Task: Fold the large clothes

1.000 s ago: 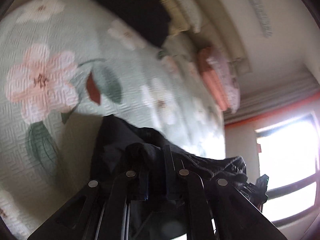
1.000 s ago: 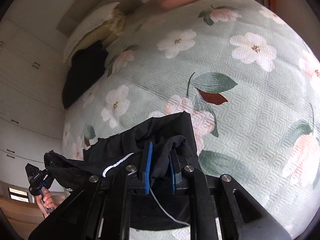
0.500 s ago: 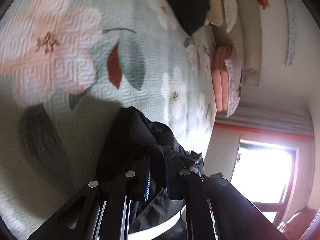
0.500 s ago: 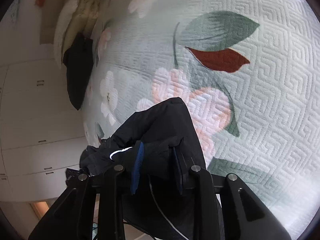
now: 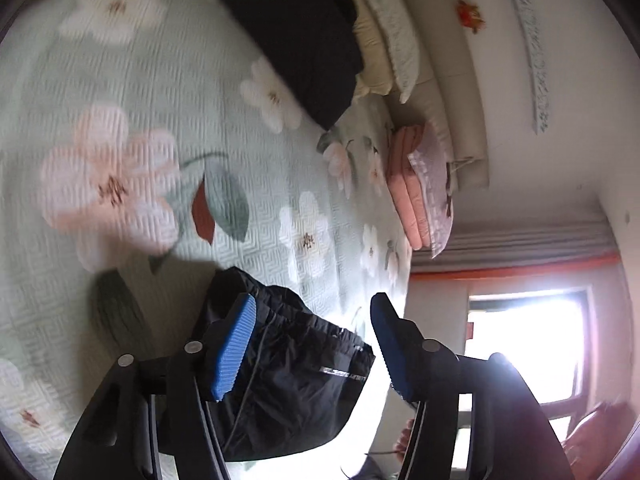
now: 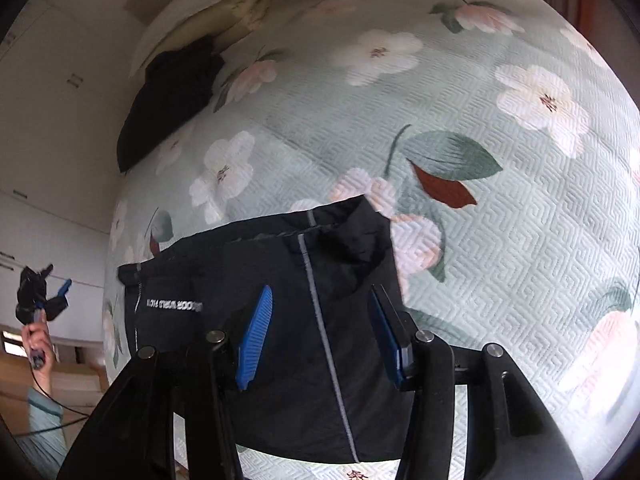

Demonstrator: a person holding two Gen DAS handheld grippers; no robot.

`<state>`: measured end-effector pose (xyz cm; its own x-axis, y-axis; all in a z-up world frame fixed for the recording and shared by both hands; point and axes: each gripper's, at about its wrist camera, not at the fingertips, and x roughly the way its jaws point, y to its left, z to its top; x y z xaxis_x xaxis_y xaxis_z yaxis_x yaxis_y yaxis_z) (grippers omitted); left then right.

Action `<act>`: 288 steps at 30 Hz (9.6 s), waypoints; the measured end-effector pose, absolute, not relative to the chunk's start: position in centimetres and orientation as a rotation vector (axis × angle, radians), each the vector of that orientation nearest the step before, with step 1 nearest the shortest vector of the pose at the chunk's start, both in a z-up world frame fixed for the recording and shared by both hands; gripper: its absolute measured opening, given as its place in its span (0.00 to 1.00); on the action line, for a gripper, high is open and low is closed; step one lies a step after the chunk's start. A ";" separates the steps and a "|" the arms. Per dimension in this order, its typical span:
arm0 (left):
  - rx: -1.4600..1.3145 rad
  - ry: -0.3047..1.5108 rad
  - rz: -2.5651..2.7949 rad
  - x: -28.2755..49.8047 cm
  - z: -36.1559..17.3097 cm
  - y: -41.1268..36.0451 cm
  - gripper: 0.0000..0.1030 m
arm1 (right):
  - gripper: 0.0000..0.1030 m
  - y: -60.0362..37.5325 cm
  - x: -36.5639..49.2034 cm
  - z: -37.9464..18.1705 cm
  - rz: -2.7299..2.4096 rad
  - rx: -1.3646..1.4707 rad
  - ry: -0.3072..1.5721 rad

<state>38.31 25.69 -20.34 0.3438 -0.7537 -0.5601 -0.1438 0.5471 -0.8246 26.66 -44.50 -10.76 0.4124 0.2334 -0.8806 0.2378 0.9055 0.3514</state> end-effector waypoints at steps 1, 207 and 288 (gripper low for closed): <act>-0.886 1.183 -0.471 37.7 -19.4 25.0 0.61 | 0.53 -42.4 26.6 -10.1 0.005 0.389 1.154; -0.936 1.240 -0.983 20.3 -23.5 7.0 0.44 | 0.37 -37.3 8.2 -18.3 0.331 0.745 1.030; 0.089 0.922 -0.331 -3.4 15.0 0.8 0.68 | 0.85 -19.0 -8.8 15.3 -0.268 0.093 0.960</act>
<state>-3.42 0.78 15.00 0.5578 -0.2422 -0.7938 0.3179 0.9459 -0.0653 -8.75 -18.98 15.34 0.5431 -0.1842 -0.8192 0.2665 0.9630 -0.0398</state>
